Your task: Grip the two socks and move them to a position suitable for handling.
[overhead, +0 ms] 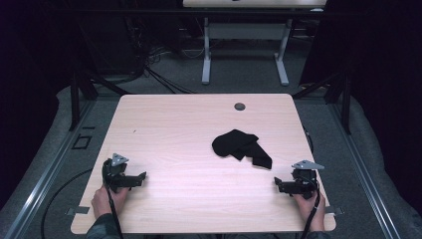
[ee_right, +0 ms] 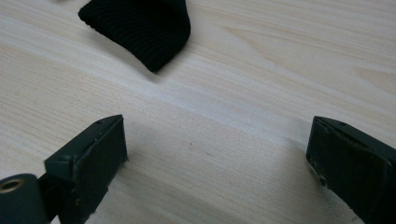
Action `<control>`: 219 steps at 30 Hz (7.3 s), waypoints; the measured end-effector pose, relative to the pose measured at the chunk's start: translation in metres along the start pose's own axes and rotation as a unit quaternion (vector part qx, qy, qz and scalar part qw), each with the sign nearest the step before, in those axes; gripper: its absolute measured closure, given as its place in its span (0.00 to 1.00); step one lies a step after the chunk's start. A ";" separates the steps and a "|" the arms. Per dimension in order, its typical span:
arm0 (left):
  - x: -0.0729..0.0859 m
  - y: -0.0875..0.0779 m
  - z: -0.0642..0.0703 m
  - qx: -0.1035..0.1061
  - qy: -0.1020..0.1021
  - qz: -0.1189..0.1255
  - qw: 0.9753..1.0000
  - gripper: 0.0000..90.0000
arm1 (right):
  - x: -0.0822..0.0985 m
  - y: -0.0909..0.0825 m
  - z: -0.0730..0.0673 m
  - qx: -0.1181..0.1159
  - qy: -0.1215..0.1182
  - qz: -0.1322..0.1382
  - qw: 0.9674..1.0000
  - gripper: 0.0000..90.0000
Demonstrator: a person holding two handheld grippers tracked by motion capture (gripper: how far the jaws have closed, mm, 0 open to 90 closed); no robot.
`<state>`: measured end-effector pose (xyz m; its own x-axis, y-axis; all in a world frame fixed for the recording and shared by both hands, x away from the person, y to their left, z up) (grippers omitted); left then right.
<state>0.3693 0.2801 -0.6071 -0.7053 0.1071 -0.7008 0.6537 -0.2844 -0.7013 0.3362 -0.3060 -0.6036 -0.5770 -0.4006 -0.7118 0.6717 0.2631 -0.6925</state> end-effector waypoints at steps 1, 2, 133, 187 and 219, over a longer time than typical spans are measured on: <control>0.000 0.000 0.000 0.000 0.000 0.000 1.000 0.00 | 0.000 0.000 0.000 -0.001 0.000 0.000 1.000 0.05; 0.000 0.000 0.000 0.000 0.000 0.000 1.000 0.00 | 0.000 0.000 0.000 -0.001 0.000 0.000 1.000 0.05; 0.000 0.000 -0.001 0.000 0.000 0.000 1.000 0.00 | -0.118 -0.061 -0.095 -0.189 -0.127 0.053 0.972 0.92; -0.036 -0.004 0.131 0.122 0.061 -0.043 0.990 0.10 | -0.013 -0.043 -0.098 -0.165 -0.016 -0.048 0.985 0.62; -0.028 0.026 0.182 0.166 0.112 -0.117 0.973 0.80 | -0.009 -0.038 -0.104 -0.186 -0.015 -0.057 0.981 0.72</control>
<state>0.3563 0.0963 -0.5816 -0.7217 0.4011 -0.5641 0.3308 -0.5159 -0.7902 0.2678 -0.2206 -0.5831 -0.6207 -0.4702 -0.6273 0.3838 0.5154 -0.7662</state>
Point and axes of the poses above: each handheld gripper's, and its own axes: y roughly forward along the jaws, x roughly out of its underside, z roughly to its right, the point moved 2 cm from there along y, roughly forward along the jaws, and after that the axes turned 10 degrees about -y, right-handed, at the moved point
